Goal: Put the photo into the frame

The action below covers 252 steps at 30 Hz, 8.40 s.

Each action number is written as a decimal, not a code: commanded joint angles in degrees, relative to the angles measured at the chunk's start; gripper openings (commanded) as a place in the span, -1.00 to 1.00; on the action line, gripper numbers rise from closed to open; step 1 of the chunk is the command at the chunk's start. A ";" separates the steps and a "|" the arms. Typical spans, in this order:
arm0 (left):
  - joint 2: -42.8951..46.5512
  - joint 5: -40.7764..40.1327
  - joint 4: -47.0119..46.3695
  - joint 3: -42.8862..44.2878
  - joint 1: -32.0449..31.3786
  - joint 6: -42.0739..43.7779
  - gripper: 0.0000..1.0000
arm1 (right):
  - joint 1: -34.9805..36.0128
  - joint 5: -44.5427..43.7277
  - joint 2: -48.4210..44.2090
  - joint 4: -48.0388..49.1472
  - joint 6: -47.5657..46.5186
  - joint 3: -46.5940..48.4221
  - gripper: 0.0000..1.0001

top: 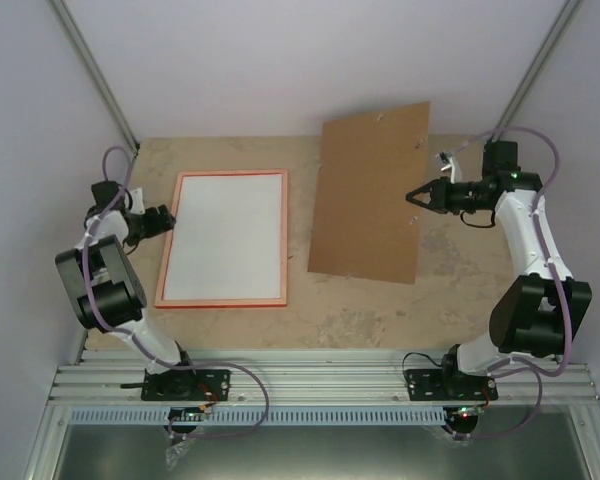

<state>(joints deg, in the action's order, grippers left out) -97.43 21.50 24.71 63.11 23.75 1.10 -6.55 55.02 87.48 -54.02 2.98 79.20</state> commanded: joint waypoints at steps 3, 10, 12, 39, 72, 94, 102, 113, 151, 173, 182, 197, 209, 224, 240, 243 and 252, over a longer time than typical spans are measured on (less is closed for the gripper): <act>-7.20 3.01 6.45 4.79 2.48 9.78 0.83 | 0.16 10.54 -1.84 0.08 -0.82 1.48 -0.99; -13.18 14.40 10.08 6.85 1.20 11.58 0.71 | -0.99 16.09 0.09 1.49 -0.02 1.22 -0.99; -12.92 15.67 9.46 5.65 -0.40 11.97 0.68 | -0.97 16.95 0.28 1.62 -0.19 0.88 -0.99; -0.66 20.21 4.68 8.98 -16.12 12.65 0.81 | 10.04 20.31 -8.90 86.01 23.93 -6.38 -0.99; 10.98 20.38 -5.63 7.48 -11.58 6.74 0.80 | 13.67 24.02 11.13 90.18 47.59 -12.46 -0.99; 25.35 -1.05 11.26 4.60 -54.14 36.73 0.83 | 14.20 20.44 20.76 109.13 70.58 -18.35 -0.99; 24.18 -11.99 9.54 1.84 -61.90 41.41 0.86 | 14.19 20.77 20.25 110.26 72.31 -20.13 -0.99; 22.99 -20.54 6.13 -2.56 -67.45 46.26 0.91 | 14.66 20.23 20.44 111.24 73.47 -20.67 -0.99; 33.78 1.26 5.44 -9.59 -46.17 31.36 0.93 | 17.53 20.17 27.78 109.91 68.26 -20.84 -0.99; 22.18 -4.80 -4.04 -6.60 -28.24 5.91 0.96 | 19.97 19.64 39.35 106.42 63.92 -17.24 -0.99; 17.60 -14.19 -5.67 -6.71 -27.53 5.03 0.96 | 19.95 18.75 42.26 93.86 55.78 -12.65 -0.99; 9.16 -16.87 -8.33 -6.19 -24.06 0.38 0.91 | 21.36 15.72 44.81 62.84 39.28 -3.40 -0.99; 6.30 -20.68 -8.20 -4.90 -24.01 -0.13 0.86 | 23.50 12.53 45.96 49.54 34.36 1.06 -0.99; 5.28 -20.66 -7.48 -4.31 -24.01 0.09 0.86 | 23.51 11.22 40.70 41.91 32.16 0.04 -0.99; 5.05 -19.83 -7.34 -4.24 -24.01 -0.27 0.86 | 25.62 7.32 40.81 38.04 29.80 2.22 -0.51; 5.34 -19.51 -7.35 -4.41 -24.01 -0.31 0.86 | 25.38 4.34 39.35 33.61 25.42 3.26 -0.09; 5.23 -19.21 -7.20 -4.70 -24.01 -0.54 0.87 | 25.35 -3.02 33.88 25.84 17.06 4.89 0.62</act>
<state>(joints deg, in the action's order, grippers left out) -91.77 1.61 17.61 57.39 -0.58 1.26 18.94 57.93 124.62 -22.39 26.26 82.21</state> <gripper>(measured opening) 0.933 0.774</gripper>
